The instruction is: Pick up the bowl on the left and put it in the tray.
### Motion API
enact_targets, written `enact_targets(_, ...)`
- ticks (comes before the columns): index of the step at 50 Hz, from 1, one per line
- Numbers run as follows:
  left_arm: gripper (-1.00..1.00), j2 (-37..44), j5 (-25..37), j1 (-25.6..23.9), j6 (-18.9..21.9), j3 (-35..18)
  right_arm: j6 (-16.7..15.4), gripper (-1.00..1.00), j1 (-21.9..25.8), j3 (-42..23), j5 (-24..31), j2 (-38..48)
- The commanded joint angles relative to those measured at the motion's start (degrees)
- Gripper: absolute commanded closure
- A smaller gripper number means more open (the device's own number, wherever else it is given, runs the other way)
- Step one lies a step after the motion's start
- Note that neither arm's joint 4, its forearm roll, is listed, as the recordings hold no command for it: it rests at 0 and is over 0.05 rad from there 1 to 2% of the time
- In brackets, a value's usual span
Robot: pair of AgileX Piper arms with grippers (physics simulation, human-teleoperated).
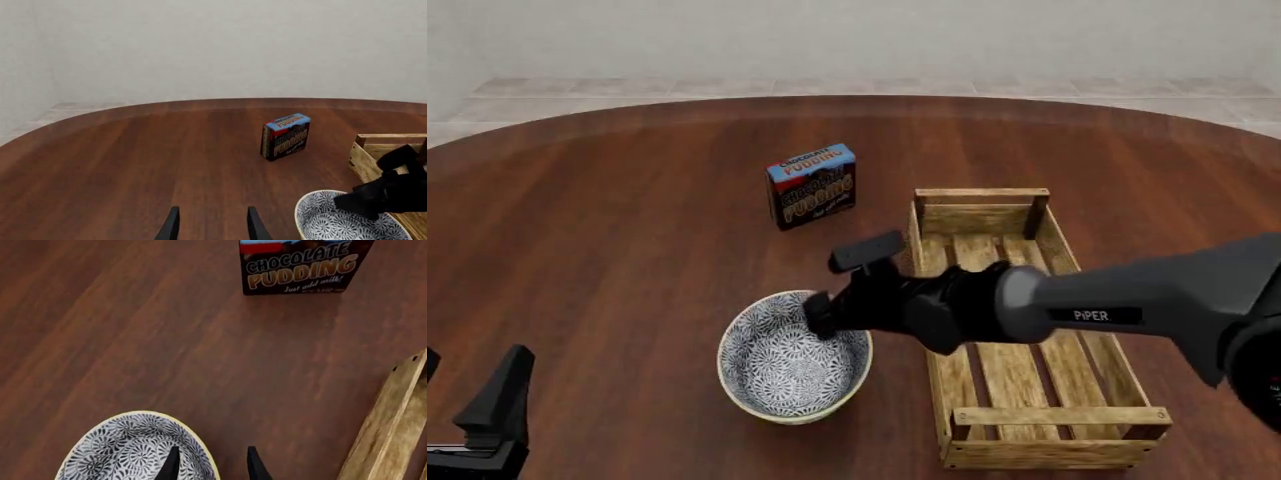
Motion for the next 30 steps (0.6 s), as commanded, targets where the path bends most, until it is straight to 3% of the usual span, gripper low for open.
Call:
enact_targets(1, -1.00, 0.0, 0.0, 0.0, 0.0, 0.0, 1.0, -1.00, -0.4, -0.6, -0.7, 3.4)
enact_targets(18, -1.00, 0.0, 0.0, 0.0, 0.0, 0.0, 3.2, -1.00, 2.4, -0.6, -3.2, 10.7)
enact_targets(19, -1.00, 0.0, 0.0, 0.0, 0.0, 0.0, 5.7, 1.00, 5.0, 1.7, -5.9, 9.8)
enact_targets(21, -1.00, 0.0, 0.0, 0.0, 0.0, 0.0, 5.3, 1.00, 3.7, 1.5, -5.9, 10.1)
enact_targets(23, -1.00, 0.0, 0.0, 0.0, 0.0, 0.0, 6.2, 1.00, 5.4, 2.5, -7.0, 9.5)
enact_targets(24, -1.00, 0.0, 0.0, 0.0, 0.0, 0.0, 4.5, 1.00, 3.9, 1.9, -6.2, 9.6)
enact_targets(30, -1.00, 0.0, 0.0, 0.0, 0.0, 0.0, 4.2, 1.00, 4.5, 3.3, -5.9, 6.5)
